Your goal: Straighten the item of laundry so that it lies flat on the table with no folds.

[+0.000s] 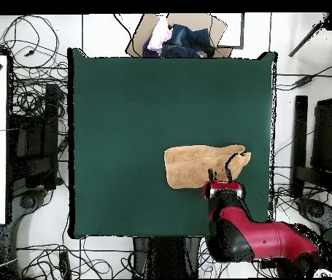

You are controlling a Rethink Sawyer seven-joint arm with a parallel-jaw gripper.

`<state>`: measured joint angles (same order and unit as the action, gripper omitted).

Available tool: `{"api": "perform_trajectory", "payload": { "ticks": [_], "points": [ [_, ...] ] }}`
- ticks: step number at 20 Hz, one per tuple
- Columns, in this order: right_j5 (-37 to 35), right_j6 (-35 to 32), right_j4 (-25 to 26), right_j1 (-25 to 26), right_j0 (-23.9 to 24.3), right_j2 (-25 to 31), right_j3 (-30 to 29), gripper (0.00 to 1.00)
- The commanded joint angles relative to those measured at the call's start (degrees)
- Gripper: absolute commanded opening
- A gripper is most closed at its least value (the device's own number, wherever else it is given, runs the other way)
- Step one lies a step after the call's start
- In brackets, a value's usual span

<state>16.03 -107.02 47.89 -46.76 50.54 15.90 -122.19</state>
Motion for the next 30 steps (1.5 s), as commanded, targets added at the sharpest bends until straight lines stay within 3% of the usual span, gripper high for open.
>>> {"api": "perform_trajectory", "payload": {
  "ticks": [1,9,20,30],
  "points": [
    [2.33,-6.45,-1.86,1.58,-4.35,-4.15,0.71,1.00],
    [5.30,-7.30,-3.97,3.11,-8.71,-8.30,0.29,1.00],
    [5.85,-8.28,-5.21,2.73,-10.91,-9.70,-0.62,1.00],
    [11.28,-8.81,-10.29,5.89,-16.64,-14.30,-0.71,1.00]
  ]
}}
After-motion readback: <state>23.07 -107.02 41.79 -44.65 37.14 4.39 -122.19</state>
